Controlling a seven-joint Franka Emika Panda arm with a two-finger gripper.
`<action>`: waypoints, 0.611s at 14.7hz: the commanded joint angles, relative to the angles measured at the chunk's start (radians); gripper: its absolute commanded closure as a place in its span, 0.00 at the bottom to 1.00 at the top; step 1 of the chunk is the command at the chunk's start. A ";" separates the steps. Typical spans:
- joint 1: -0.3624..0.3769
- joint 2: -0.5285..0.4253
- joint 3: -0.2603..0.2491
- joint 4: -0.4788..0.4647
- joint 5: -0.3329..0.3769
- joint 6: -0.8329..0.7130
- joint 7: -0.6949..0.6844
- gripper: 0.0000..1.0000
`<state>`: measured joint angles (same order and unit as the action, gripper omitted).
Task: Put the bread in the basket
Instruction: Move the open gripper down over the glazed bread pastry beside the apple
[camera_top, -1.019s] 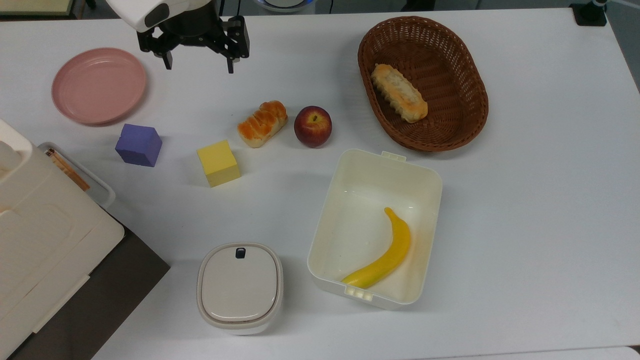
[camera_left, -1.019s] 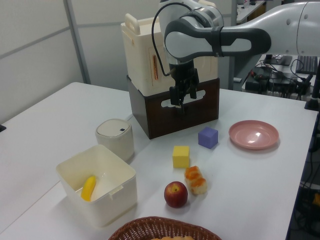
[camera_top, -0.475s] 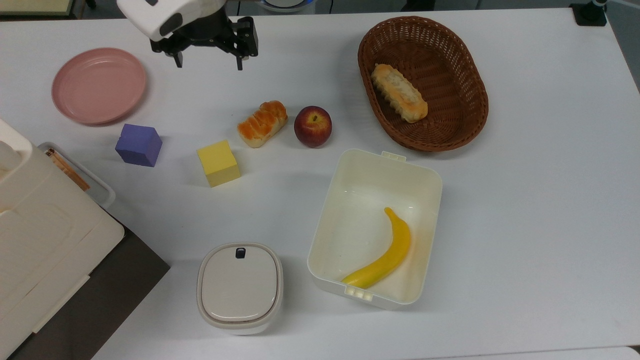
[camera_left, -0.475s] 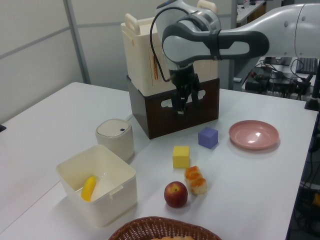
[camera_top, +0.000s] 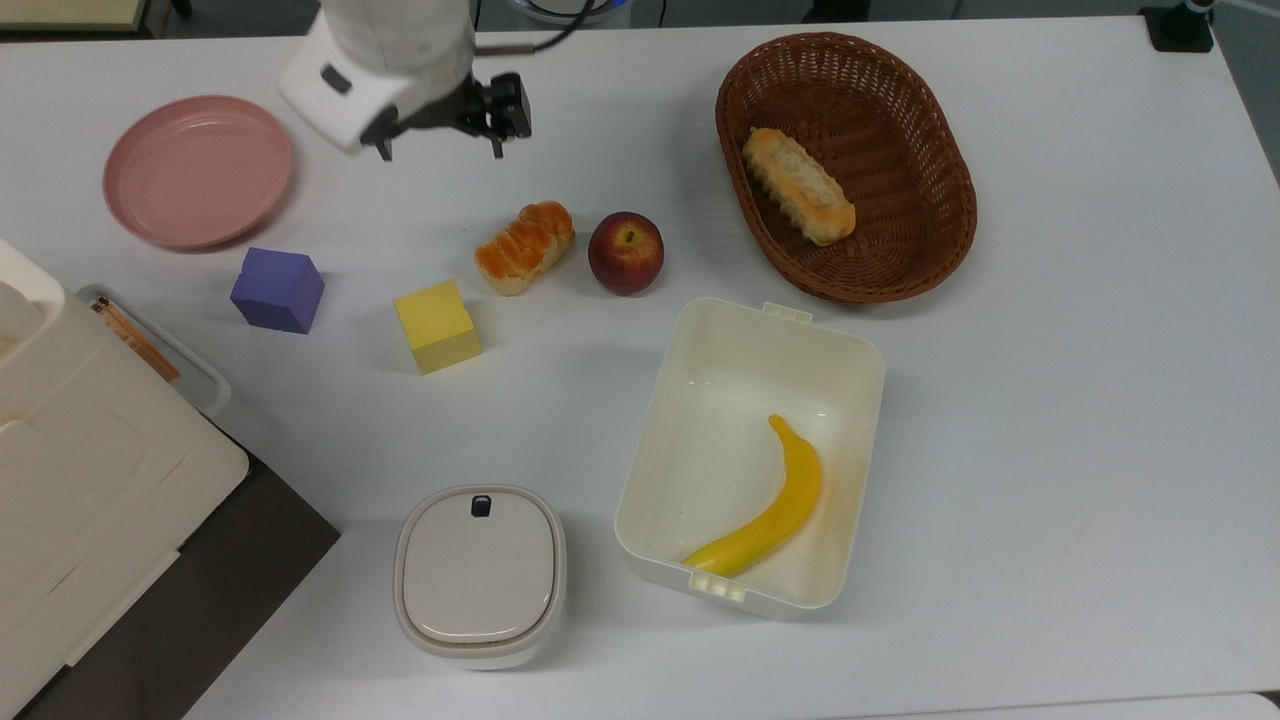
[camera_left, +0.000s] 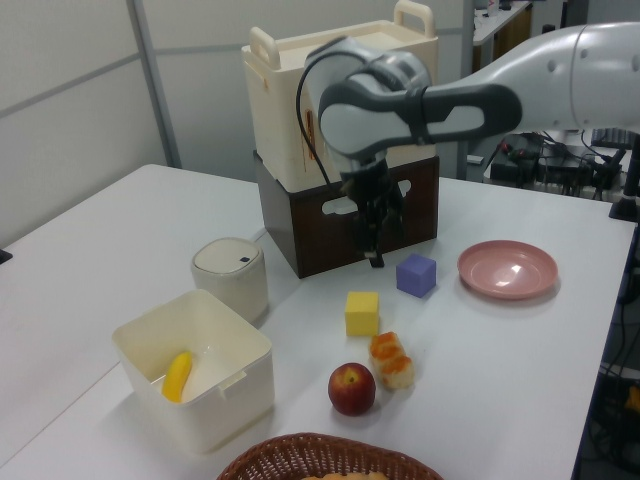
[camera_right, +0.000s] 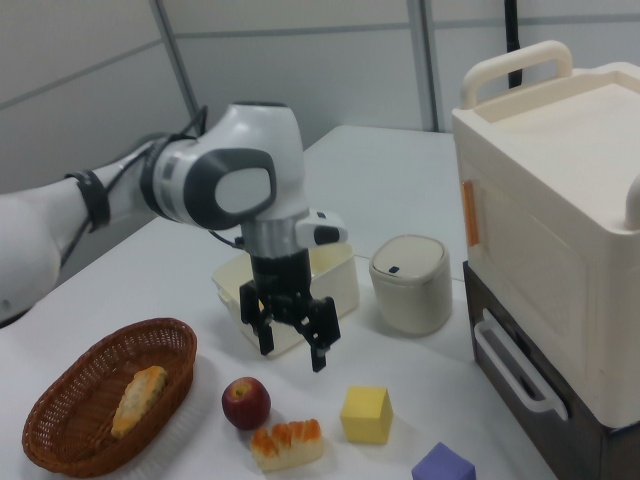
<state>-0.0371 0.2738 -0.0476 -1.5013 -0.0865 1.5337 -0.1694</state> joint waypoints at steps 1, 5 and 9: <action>0.003 0.036 -0.002 -0.019 0.013 -0.029 -0.032 0.00; 0.025 0.116 -0.002 -0.025 0.004 -0.026 -0.032 0.00; 0.039 0.151 -0.003 -0.030 -0.004 -0.017 -0.027 0.00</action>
<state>-0.0153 0.4170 -0.0448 -1.5270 -0.0868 1.5281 -0.1865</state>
